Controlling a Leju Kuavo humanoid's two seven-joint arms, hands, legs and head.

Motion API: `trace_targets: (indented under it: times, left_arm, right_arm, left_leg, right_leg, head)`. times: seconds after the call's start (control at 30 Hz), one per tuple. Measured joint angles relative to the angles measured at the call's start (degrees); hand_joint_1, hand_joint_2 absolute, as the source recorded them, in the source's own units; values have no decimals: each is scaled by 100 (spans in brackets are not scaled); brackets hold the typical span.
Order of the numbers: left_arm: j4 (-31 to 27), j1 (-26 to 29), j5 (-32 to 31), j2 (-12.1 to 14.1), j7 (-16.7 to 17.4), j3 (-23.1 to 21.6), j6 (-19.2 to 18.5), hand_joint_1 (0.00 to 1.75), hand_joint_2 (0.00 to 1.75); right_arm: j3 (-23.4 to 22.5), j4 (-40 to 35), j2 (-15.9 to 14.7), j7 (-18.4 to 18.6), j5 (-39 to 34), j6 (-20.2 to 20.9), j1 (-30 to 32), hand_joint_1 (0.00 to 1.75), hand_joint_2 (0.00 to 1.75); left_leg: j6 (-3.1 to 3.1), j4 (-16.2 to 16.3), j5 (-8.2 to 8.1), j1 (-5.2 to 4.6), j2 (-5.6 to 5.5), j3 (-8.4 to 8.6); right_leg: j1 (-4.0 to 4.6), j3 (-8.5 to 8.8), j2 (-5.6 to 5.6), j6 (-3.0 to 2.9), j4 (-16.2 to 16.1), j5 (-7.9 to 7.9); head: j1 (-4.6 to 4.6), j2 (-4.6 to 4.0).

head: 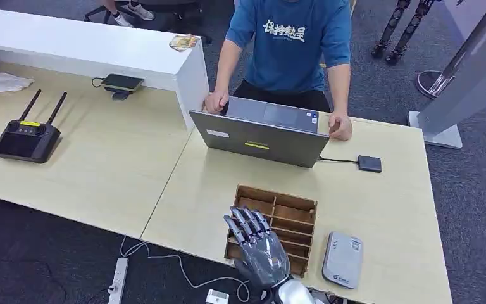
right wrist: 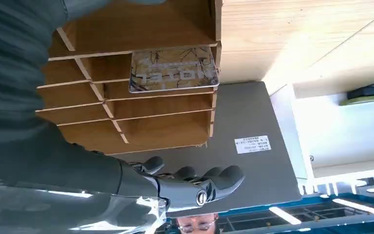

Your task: Pass the card to the sensor for recognition and then transmit it.

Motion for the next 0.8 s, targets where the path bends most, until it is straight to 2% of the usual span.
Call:
trace_targets:
  times: [0.8]
  left_arm:
    - [0,0,0,0,2,0,0,0,0]
  right_arm:
    - [15,81,-2,0,-57,96,-2,0,175]
  left_leg:
    - [0,0,0,0,0,0]
  right_leg:
    - [0,0,0,0,0,0]
  head:
    - [2,0]
